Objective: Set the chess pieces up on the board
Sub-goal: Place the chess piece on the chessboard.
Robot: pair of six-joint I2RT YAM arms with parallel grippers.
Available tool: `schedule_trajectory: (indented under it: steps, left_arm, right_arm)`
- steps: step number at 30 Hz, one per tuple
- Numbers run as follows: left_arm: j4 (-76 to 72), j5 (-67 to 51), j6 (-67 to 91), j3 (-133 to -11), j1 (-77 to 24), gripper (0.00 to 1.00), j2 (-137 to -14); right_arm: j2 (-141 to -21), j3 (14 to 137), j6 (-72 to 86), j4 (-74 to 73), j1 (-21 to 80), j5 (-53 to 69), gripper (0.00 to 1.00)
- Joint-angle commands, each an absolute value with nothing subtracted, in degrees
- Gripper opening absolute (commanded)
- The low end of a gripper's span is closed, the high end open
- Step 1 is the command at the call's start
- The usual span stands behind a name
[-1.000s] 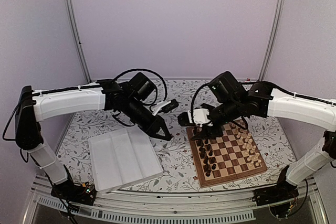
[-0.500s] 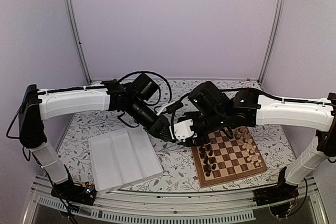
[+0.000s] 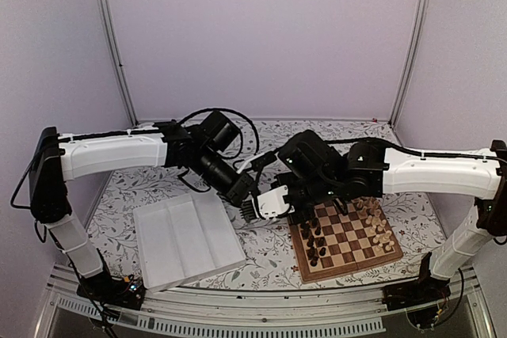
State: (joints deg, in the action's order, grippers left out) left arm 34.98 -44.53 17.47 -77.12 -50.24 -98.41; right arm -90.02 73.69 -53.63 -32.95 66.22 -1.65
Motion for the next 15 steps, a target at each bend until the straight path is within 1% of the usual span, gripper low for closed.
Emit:
schedule_trajectory:
  steps: [1, 3, 5, 8, 11, 13, 15]
  left_arm:
    - [32.40, -42.11, 16.59, -79.36, -49.48, 0.20, -97.49]
    - [32.03, -39.88, 15.41, -78.90, -49.48, 0.25, -95.59]
    - [29.56, -37.07, 14.78, -76.87, -49.57, 0.25, -92.39]
    - [23.38, -33.09, 14.14, -72.15, -49.57, 0.24, -86.90]
    - [19.91, -26.37, 11.81, -69.51, -49.95, 0.27, -83.43]
    - [14.62, -20.76, 8.21, -66.89, -52.45, 0.28, -81.01]
    - [6.37, -14.06, 1.42, -63.34, -57.86, 0.30, -78.49]
  right_arm:
    - [-88.82, 71.83, -52.13, -30.78, 66.78, -2.72, 0.08]
    - [-87.37, 71.37, -50.76, -30.84, 65.93, -0.79, 0.07]
    - [-85.69, 71.24, -48.48, -31.04, 63.86, 5.02, 0.06]
    - [-82.84, 71.45, -44.96, -31.68, 59.02, 15.23, 0.04]
    - [-80.57, 71.59, -40.45, -31.73, 52.86, 27.74, 0.04]
    - [-79.78, 71.78, -37.82, -31.68, 48.76, 35.90, 0.04]
    - [-79.78, 72.02, -34.98, -31.66, 45.19, 43.53, 0.04]
